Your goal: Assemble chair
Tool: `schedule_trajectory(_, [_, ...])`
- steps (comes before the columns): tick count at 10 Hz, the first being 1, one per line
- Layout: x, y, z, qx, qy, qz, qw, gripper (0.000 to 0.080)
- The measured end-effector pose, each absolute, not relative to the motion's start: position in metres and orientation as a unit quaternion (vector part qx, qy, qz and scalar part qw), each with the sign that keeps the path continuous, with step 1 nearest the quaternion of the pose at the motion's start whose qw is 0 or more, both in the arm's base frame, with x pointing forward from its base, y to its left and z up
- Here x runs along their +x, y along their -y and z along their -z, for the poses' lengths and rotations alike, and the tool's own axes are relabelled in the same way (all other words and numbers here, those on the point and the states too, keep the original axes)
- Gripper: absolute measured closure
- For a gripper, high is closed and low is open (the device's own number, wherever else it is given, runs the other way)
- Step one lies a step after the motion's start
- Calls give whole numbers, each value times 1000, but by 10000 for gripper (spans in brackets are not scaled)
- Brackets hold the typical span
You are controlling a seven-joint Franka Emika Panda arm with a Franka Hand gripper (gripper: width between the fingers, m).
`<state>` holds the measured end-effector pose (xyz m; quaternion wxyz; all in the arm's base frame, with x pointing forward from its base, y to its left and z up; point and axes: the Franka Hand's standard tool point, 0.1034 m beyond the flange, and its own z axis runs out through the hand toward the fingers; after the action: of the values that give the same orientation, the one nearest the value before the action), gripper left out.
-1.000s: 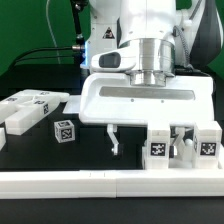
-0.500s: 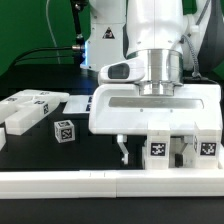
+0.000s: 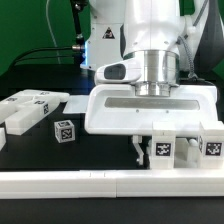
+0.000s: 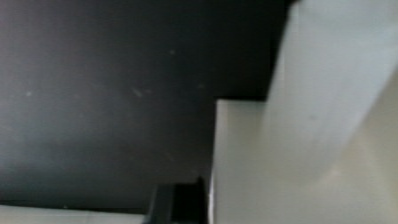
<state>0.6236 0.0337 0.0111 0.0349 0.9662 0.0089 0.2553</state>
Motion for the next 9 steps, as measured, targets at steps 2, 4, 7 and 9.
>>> schedule_trajectory(2, [624, -33, -12, 966, -8, -256, 35, 763])
schedule_trajectory(4, [623, -32, -12, 966, -8, -256, 35, 763])
schedule_trajectory(7, [607, -6, -40, 975, -13, -222, 31, 769])
schedule_trajectory(9, [596, -6, -61, 978, -8, -206, 20, 770])
